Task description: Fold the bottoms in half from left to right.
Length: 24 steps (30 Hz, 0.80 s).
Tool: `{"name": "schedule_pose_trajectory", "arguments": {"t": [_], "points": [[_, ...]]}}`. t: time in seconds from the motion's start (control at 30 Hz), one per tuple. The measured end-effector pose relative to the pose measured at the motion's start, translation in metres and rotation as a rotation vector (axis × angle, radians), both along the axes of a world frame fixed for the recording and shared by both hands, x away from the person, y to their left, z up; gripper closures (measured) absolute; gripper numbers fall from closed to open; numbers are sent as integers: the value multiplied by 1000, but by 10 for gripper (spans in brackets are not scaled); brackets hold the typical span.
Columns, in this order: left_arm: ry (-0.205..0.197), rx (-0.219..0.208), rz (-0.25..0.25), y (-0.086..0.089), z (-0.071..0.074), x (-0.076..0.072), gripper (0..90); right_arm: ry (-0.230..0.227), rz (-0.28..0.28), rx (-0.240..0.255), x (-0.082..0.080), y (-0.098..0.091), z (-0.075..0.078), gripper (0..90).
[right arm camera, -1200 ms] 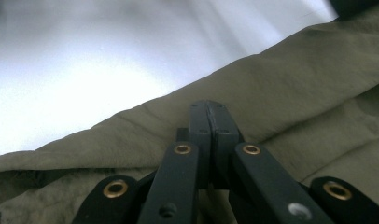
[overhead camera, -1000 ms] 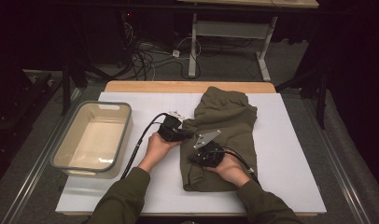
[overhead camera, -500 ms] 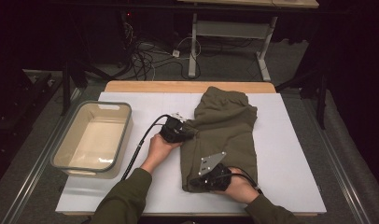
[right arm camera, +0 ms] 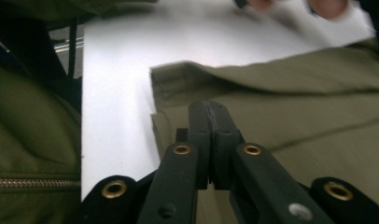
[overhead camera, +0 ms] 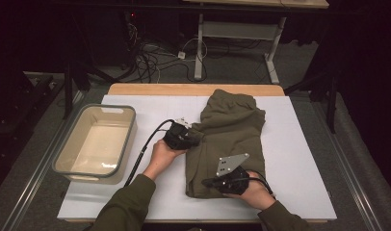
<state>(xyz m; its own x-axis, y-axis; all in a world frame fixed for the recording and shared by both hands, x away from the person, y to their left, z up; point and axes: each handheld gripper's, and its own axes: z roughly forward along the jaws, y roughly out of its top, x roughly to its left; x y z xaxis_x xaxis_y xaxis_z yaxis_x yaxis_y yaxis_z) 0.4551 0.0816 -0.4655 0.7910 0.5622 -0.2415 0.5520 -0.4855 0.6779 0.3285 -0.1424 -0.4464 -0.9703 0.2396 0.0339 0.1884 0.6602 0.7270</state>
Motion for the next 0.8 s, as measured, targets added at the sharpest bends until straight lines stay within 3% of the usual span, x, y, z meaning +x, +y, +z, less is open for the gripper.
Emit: {"name": "schedule_pose_trajectory", "arguments": {"t": [0.23, 0.43, 0.63, 0.8], "points": [[-14, -11, -35, 27, 15, -34, 785, 1, -58, 9, 4, -16, 1, 816], [-5, -5, -95, 39, 14, -74, 797, 9, -121, 29, 8, -32, 2, 684], [23, -12, -159, 34, 6, -106, 790, 17, -181, 43, 9, -50, 1, 604], [44, -10, -211, 19, -1, -119, 750, 21, -215, 35, 6, -62, -3, 578]]}}
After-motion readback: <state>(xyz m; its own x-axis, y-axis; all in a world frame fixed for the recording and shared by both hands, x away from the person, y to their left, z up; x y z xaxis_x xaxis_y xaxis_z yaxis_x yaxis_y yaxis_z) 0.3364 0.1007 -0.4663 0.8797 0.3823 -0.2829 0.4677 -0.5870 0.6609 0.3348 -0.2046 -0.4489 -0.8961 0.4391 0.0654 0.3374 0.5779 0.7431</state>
